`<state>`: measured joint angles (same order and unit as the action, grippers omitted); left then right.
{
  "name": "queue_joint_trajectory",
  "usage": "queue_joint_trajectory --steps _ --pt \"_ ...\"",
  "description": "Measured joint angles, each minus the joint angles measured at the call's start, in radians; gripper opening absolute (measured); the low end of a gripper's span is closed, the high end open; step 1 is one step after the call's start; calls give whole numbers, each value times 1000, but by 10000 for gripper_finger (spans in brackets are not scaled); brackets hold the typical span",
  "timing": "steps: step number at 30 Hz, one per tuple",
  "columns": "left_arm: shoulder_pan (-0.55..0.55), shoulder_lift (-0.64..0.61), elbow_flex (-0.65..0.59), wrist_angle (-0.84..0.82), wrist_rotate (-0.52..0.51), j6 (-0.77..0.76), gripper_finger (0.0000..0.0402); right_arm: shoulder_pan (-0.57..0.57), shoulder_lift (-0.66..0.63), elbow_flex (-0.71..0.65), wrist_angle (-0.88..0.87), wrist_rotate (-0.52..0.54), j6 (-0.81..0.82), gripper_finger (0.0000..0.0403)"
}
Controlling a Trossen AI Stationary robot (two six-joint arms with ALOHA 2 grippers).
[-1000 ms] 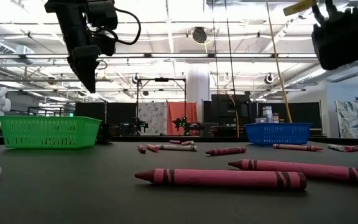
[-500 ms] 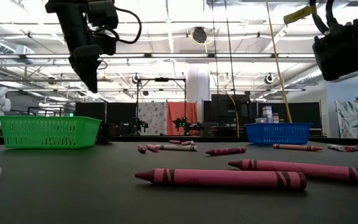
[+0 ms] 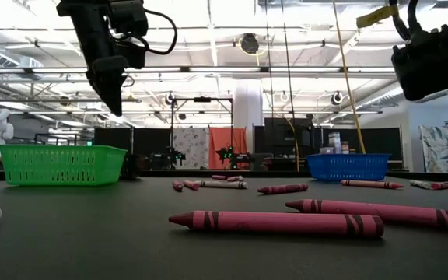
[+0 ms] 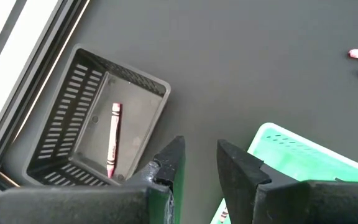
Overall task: Sort crayons
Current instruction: Put the white crayon into the blue bin
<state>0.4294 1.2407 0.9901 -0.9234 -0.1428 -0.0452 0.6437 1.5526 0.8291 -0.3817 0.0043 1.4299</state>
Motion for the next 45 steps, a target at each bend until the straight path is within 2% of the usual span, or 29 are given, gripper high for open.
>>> queue_joint_trajectory --steps 7,15,30,42,45 --pt "0 0 0 0 0 1 92 -1 60 3 14 -23 -2 121" --pt "0 0 0 0 0 5 92 -1 63 3 12 -25 11 115" --pt "0 0 0 2 0 7 92 -10 65 0 6 -9 25 6" --pt "0 0 0 2 0 8 92 -29 42 -2 13 -7 20 1" --pt "0 0 0 2 0 8 92 -42 12 -3 19 43 -2 1"
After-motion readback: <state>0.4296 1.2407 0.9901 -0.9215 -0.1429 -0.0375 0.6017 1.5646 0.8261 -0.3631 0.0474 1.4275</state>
